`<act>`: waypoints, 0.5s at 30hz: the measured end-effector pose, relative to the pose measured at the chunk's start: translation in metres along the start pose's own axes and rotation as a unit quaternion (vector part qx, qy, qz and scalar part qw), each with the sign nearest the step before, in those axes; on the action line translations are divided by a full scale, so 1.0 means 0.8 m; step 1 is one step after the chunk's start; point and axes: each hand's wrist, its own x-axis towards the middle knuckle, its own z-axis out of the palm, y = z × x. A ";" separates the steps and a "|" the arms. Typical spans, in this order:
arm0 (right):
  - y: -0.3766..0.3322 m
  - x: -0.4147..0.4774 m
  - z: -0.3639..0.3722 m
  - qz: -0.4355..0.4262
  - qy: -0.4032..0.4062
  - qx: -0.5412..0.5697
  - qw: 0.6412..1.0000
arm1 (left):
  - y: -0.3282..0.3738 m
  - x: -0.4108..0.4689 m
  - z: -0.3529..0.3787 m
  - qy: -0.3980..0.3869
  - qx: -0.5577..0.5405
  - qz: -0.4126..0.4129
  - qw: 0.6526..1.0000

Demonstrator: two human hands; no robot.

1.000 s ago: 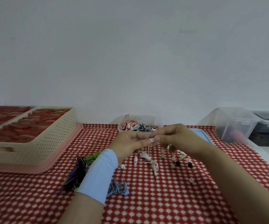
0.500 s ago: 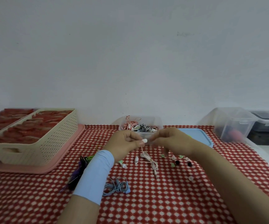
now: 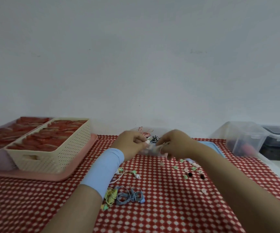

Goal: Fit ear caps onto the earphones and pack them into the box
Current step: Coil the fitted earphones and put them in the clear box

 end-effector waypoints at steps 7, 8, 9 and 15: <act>-0.019 0.051 -0.065 -0.013 0.065 0.105 0.992 | 0.040 0.065 -0.025 0.027 0.005 0.019 0.999; -0.019 0.060 -0.069 -0.011 0.076 0.105 0.992 | 0.043 0.072 -0.025 0.028 0.015 0.016 0.999; -0.018 0.071 -0.070 -0.007 0.082 0.105 0.991 | 0.045 0.079 -0.024 0.028 0.026 0.010 0.999; 0.021 0.115 -0.053 0.001 0.038 -0.026 0.999 | 0.023 0.106 0.004 -0.030 0.119 -0.007 0.992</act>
